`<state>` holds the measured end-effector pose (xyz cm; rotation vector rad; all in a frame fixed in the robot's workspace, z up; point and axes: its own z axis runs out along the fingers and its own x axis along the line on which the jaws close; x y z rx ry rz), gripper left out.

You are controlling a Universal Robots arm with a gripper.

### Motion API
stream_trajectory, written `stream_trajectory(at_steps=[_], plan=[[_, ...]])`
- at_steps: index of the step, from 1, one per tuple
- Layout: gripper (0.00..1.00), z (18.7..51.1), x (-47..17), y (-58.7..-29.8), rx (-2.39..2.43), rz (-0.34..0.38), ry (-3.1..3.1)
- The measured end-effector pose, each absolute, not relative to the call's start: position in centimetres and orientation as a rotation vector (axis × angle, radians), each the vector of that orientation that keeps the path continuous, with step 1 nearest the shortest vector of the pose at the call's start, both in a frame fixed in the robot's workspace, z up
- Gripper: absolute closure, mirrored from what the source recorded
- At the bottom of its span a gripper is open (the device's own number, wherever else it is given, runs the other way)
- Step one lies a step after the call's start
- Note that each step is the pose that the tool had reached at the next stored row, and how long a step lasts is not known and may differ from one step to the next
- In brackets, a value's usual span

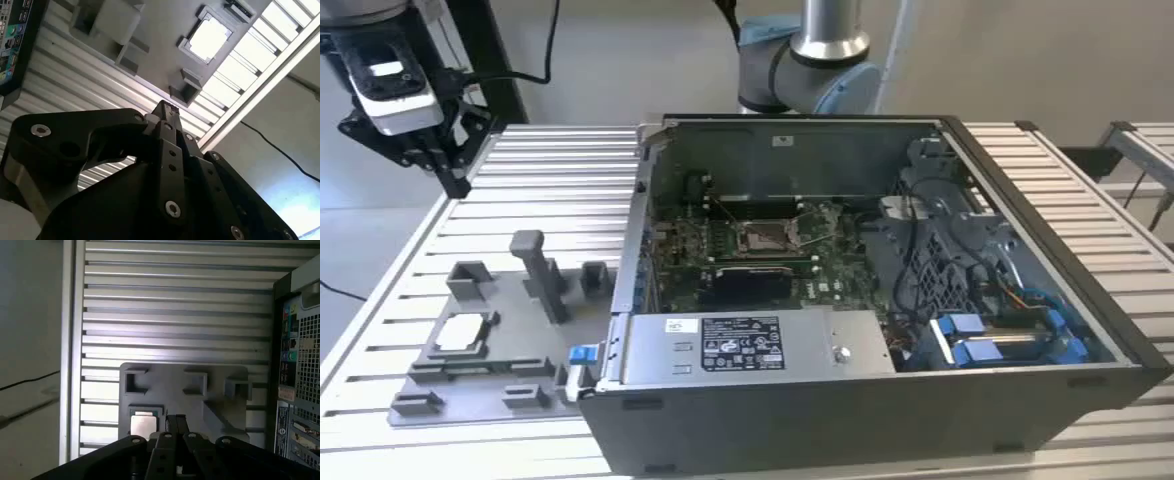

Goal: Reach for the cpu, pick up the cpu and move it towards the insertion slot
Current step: 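Reach for the cpu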

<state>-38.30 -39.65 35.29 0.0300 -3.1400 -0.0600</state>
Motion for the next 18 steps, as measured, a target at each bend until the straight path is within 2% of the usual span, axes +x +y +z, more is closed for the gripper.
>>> stream_trajectory(at_steps=[18], plan=[[1.0,35.28,-38.81,-40.24,0.03,-0.06,-3.14]])
